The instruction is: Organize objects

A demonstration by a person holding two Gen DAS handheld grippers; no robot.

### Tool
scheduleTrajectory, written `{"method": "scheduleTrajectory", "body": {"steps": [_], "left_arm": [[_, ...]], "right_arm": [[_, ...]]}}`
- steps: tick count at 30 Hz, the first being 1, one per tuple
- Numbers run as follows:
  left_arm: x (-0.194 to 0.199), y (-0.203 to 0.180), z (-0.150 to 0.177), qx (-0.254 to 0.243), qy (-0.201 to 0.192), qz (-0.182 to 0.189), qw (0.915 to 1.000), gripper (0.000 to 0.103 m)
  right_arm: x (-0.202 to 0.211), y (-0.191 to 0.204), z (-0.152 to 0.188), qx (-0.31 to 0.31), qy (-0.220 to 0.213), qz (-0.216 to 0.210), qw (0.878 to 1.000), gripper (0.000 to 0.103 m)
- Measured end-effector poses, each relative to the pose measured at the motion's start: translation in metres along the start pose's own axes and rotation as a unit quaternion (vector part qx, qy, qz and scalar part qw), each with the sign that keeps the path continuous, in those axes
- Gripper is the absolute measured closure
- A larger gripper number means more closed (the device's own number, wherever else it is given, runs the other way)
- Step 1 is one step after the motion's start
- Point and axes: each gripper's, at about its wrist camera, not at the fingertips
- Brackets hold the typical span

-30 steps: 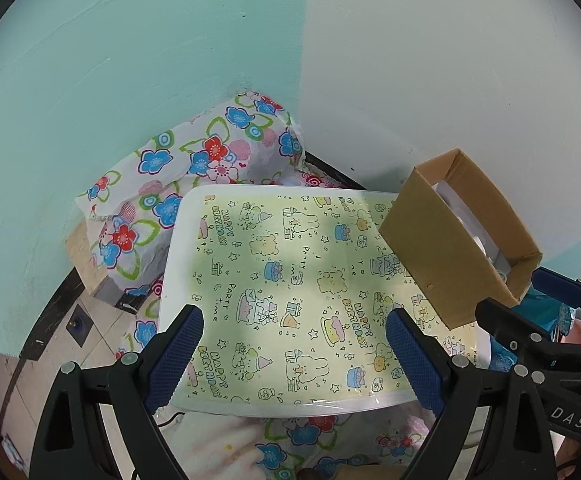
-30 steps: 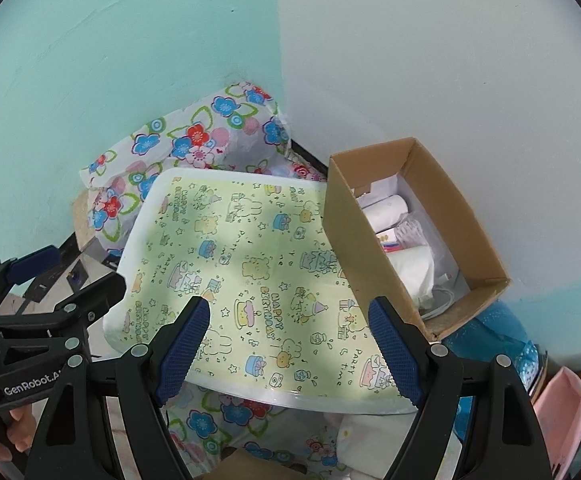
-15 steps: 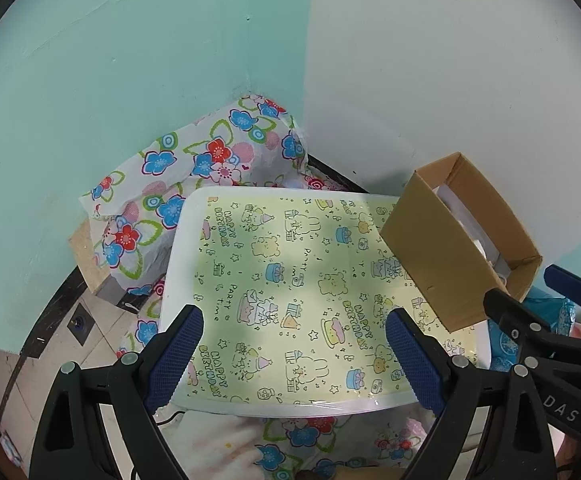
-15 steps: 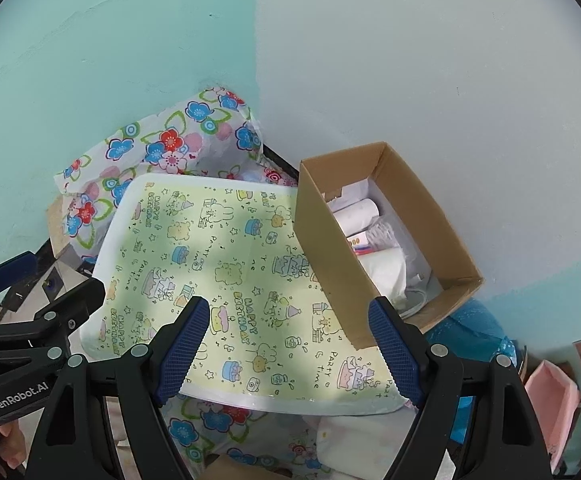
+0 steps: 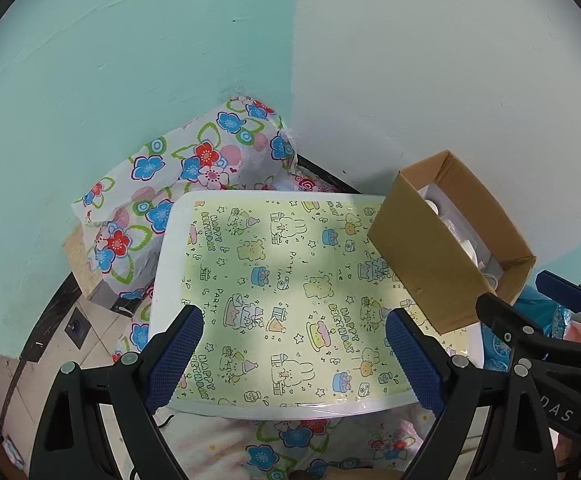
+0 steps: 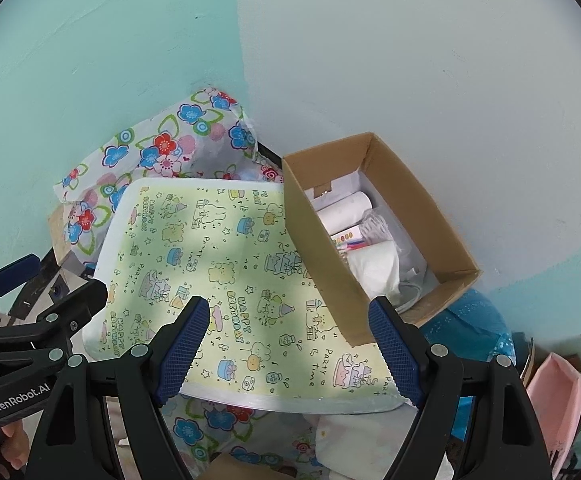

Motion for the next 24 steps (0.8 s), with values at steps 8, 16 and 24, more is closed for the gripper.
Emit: {"method": "scheduleTrajectory", "body": {"steps": [8, 16, 24], "left_arm": [[0.005, -0.015, -0.003, -0.011, -0.001, -0.009, 0.9999, 0.009], [0.011, -0.029, -0.004, -0.021, -0.012, -0.027, 0.9993, 0.009], [0.017, -0.046, -0.007, -0.036, -0.015, -0.031, 0.9988, 0.009]], "right_arm": [[0.006, -0.013, 0.000, -0.007, -0.002, -0.009, 1.000, 0.019], [0.012, -0.028, 0.001, -0.014, -0.003, -0.013, 1.000, 0.019], [0.015, -0.047, 0.000, -0.031, -0.002, -0.025, 0.999, 0.019]]}}
Point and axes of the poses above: each gripper's, at about its wrist camera, not at the fingertips, and x roughly against the way its jaws point, y to its left, z to its underside, and after that the axes turned 15 degrees about -z, right-handed
